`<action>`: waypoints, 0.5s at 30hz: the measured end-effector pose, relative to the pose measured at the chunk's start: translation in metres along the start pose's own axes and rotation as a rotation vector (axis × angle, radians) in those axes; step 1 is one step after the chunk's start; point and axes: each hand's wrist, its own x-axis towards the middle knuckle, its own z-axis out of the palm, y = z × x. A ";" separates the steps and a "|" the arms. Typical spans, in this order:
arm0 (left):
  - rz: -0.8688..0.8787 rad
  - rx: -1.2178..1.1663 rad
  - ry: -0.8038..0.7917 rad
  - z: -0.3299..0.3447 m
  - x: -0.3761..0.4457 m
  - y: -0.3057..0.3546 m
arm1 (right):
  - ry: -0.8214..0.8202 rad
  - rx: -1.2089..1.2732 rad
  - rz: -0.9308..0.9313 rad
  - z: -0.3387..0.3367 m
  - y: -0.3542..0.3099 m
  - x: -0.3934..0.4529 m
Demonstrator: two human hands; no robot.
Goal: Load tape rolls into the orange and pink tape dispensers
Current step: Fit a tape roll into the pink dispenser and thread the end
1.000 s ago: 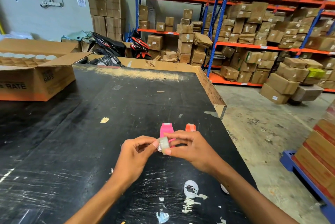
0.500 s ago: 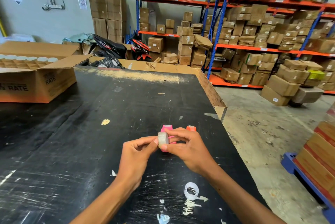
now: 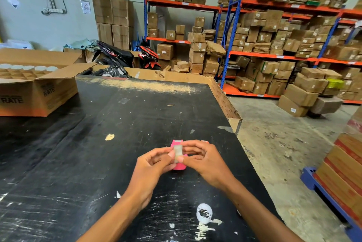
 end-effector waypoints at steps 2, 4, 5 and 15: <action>-0.003 0.021 0.029 0.001 0.005 -0.003 | -0.007 -0.043 0.017 0.000 0.003 0.002; 0.003 0.033 0.051 0.003 0.011 -0.006 | -0.004 -0.075 0.035 0.000 0.004 0.007; 0.006 0.032 0.049 0.004 0.015 -0.008 | 0.000 -0.082 0.045 -0.001 0.005 0.010; 0.045 0.162 0.019 0.002 0.063 -0.024 | 0.076 -0.252 0.130 -0.004 0.013 0.055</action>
